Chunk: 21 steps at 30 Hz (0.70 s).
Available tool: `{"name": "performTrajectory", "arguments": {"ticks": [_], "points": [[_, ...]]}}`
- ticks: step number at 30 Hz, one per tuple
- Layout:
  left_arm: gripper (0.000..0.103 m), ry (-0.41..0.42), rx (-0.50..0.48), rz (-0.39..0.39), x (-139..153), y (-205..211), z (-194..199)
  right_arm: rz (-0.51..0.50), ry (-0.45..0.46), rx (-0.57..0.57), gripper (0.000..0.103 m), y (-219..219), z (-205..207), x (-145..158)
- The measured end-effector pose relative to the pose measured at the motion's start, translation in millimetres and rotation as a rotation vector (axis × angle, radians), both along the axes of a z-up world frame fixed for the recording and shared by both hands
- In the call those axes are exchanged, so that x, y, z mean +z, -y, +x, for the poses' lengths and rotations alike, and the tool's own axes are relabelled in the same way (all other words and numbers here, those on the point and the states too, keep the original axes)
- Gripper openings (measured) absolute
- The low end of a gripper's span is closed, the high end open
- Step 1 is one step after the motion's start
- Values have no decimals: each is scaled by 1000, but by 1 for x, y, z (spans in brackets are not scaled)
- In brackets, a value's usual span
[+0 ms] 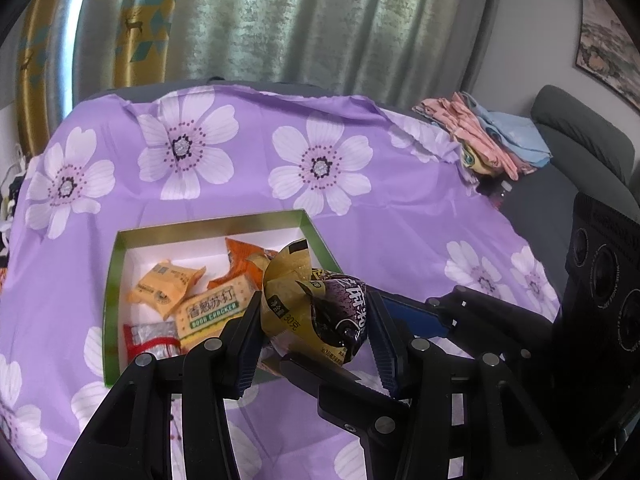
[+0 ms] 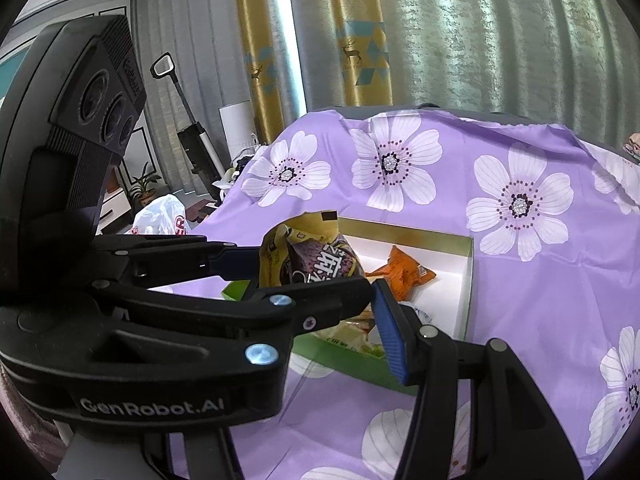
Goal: Organize snacks
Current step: 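Lower the snack into the green box and open the right gripper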
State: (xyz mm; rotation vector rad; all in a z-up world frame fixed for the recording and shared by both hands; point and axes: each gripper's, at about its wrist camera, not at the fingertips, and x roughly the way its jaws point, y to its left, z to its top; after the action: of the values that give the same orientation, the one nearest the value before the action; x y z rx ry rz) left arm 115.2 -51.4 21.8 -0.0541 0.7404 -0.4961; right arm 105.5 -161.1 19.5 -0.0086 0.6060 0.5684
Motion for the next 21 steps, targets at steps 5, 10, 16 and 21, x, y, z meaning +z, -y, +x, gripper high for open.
{"name": "performTrajectory", "arguments": {"ticks": [5,10,16,21], "points": [[49,-20,1,-3,-7,2,17,3,-12,-3,55,3,14,-5],[49,-44,4,-10,-15,2,33,-7,-28,-5,55,3,29,-12],[49,-77,5,-14,-29,1,47,-12,-54,-5,55,2,43,-23],[49,-112,10,-23,-42,-1,59,-27,-82,-5,55,-2,55,-34]]}}
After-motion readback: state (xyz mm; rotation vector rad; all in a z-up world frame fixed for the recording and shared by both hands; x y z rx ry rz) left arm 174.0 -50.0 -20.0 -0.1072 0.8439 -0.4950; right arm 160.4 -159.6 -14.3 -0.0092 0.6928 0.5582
